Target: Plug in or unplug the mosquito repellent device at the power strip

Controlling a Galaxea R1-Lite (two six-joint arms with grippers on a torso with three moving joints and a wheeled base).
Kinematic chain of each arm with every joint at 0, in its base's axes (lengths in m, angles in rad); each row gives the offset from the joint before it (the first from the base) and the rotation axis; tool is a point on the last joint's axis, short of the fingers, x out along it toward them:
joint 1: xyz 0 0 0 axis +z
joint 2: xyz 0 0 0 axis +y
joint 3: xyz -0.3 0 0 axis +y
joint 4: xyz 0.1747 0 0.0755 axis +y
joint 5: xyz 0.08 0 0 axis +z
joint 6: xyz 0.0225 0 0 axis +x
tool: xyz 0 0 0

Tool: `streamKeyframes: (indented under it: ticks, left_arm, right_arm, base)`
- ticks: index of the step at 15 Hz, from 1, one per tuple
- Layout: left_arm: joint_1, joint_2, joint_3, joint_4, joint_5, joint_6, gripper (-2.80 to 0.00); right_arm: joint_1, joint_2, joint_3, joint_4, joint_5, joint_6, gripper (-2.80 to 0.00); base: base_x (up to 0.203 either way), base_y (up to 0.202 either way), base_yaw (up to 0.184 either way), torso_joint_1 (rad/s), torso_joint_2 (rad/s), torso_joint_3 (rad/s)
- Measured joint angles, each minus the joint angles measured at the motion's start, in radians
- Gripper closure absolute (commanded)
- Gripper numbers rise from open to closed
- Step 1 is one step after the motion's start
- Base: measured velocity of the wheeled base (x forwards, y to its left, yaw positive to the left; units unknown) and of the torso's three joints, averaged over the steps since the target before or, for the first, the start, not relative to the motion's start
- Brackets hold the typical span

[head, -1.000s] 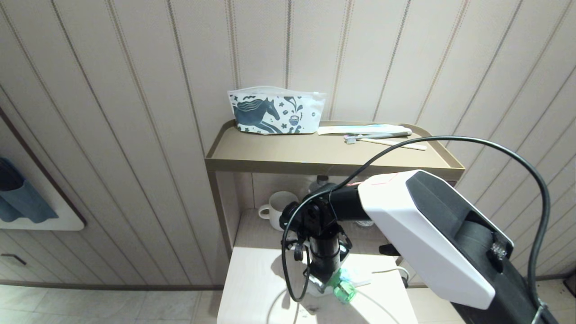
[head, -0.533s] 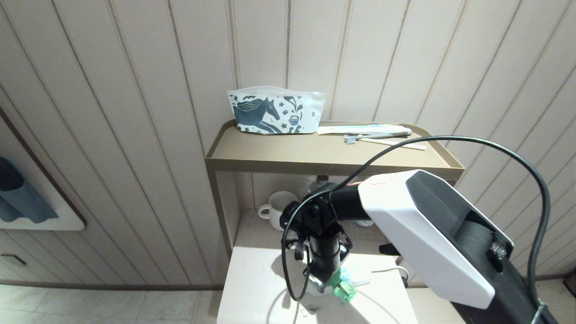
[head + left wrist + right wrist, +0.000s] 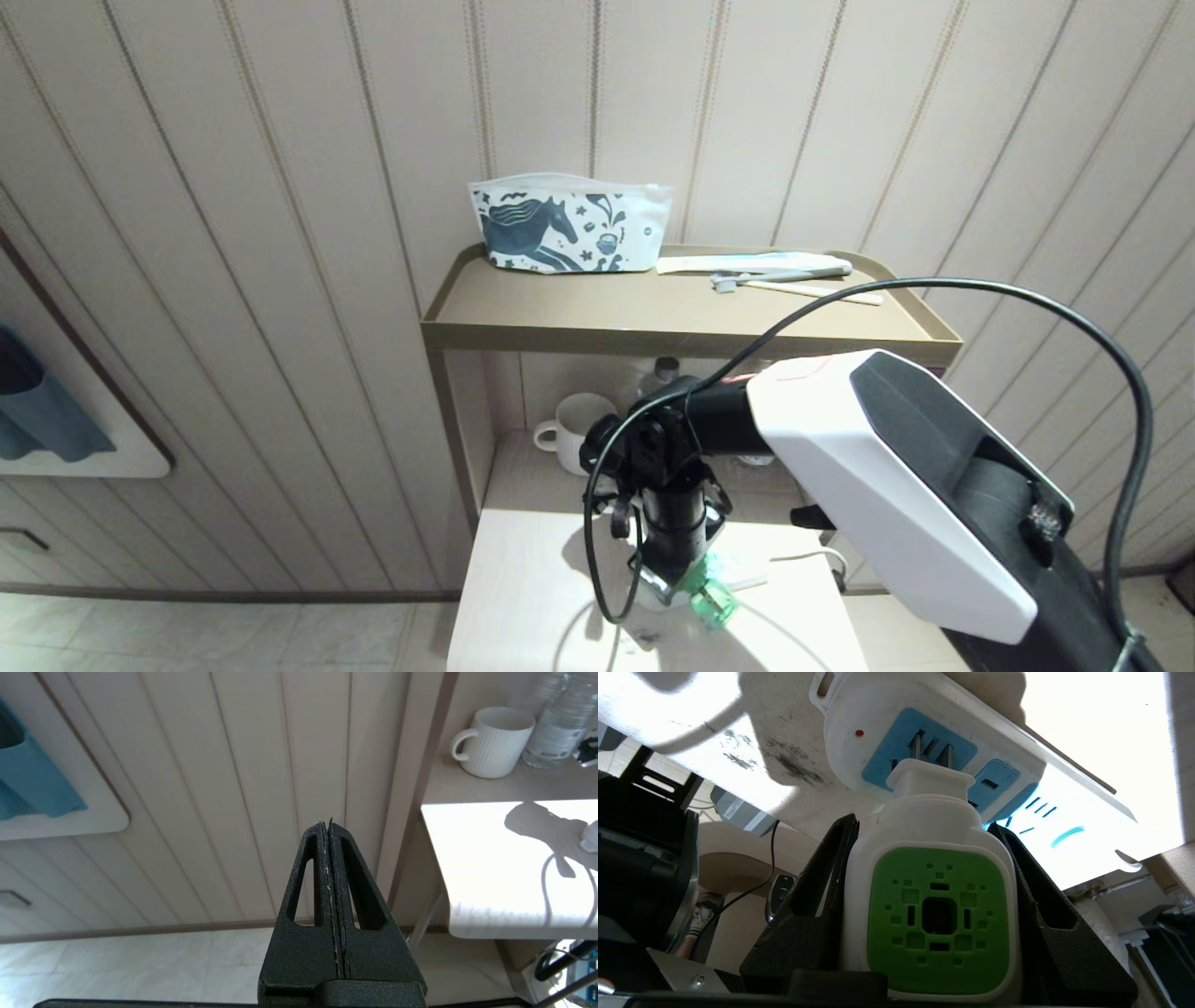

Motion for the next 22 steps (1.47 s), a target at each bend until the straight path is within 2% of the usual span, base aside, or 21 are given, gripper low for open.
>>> streamKeyframes:
  ticks: [9, 18, 22]
  left_arm:
    - [0.0, 0.0, 0.0, 0.0, 0.0, 0.0, 0.0]
    - [0.001, 0.0, 0.0, 0.0, 0.0, 0.0, 0.0]
    - [0.001, 0.0, 0.0, 0.0, 0.0, 0.0, 0.0]
  right_arm:
    - [0.0, 0.003, -0.001, -0.006, -0.001, 0.003, 0.0]
    - [0.012, -0.002, -0.001, -0.059, 0.001, 0.033, 0.0]
    - [0.014, -0.035, 0.0, -0.103, 0.06, 0.054, 0.0]
  base:
    - [-0.001, 0.008, -0.161, -0.028, 0.07, 0.035]
    - [0.0, 0.0, 0.0, 0.0, 0.0, 0.0]
    - [0.0, 0.0, 0.0, 0.0, 0.0, 0.0]
